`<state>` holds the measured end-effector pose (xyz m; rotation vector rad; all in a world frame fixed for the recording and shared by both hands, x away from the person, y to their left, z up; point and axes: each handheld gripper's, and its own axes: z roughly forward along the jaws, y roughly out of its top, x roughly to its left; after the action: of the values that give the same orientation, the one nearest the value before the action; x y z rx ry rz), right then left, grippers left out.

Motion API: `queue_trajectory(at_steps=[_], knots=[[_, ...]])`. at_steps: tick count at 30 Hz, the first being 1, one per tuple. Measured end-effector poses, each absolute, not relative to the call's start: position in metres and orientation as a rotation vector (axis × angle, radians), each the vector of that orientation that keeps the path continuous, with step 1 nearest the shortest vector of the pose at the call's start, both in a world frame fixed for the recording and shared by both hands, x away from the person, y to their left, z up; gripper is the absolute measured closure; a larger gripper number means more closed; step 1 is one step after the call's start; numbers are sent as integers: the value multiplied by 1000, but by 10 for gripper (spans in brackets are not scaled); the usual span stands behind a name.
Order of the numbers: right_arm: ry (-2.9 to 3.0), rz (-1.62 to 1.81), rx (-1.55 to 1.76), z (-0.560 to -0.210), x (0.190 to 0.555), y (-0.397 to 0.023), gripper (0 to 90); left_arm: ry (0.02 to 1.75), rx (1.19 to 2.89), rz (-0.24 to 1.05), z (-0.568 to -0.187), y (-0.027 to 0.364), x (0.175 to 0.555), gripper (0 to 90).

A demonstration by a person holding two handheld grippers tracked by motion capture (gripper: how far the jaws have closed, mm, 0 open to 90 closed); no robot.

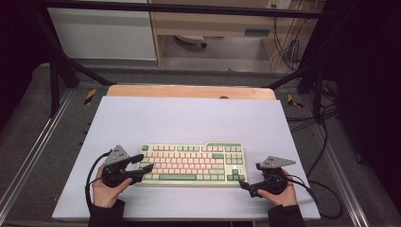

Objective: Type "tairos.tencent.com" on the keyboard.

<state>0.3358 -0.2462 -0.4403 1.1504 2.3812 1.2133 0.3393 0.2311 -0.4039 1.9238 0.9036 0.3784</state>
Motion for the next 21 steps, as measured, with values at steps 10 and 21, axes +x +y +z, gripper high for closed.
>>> queue_trajectory(at_steps=[10, 21], knots=[[2380, 1212, 1152, -440, 336, -246, 4, 884, 1928, 373, -399, 212, 344, 641], [2385, 1212, 1158, -441, 336, -246, 4, 885, 1969, 365, -402, 189, 353, 783]])
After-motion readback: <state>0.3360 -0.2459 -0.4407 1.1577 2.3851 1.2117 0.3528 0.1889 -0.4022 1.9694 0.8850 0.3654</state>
